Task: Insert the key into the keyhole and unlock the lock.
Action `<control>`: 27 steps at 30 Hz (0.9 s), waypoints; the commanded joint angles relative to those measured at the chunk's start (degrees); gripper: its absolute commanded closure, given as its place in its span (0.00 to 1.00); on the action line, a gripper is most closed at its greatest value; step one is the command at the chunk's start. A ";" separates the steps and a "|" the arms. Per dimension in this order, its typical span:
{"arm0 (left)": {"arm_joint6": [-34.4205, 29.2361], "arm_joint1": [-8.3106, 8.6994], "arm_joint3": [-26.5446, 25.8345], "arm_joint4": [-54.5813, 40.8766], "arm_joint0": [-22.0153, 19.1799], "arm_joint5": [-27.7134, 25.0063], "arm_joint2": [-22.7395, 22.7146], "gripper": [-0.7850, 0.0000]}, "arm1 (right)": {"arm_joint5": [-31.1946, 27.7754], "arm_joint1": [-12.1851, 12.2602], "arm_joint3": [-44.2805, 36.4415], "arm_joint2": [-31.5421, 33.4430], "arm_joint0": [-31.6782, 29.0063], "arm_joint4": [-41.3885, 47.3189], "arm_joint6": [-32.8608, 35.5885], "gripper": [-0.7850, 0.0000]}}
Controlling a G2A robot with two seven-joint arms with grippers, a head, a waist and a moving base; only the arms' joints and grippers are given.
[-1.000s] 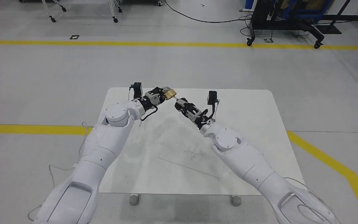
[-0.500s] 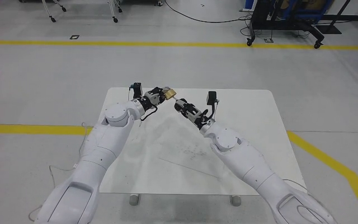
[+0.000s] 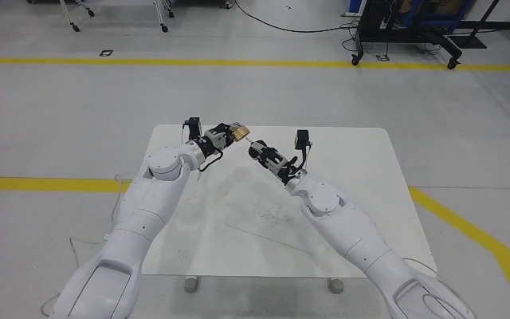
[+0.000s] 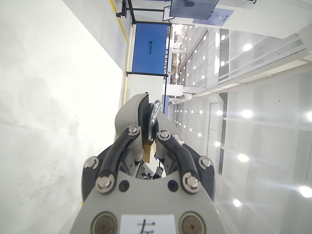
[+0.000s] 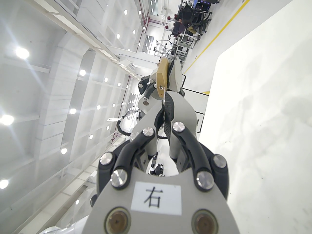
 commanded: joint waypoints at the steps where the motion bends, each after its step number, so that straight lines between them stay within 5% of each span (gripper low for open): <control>1: 0.10 -0.01 -0.07 0.28 0.03 0.03 -0.08 1.00 | 0.15 -0.08 -0.20 0.29 -0.11 -0.36 0.45 1.00; 27: 1.07 -0.35 -0.79 3.30 0.65 0.01 -0.54 1.00 | 2.84 -2.09 0.07 2.60 -0.23 -4.25 -1.64 1.00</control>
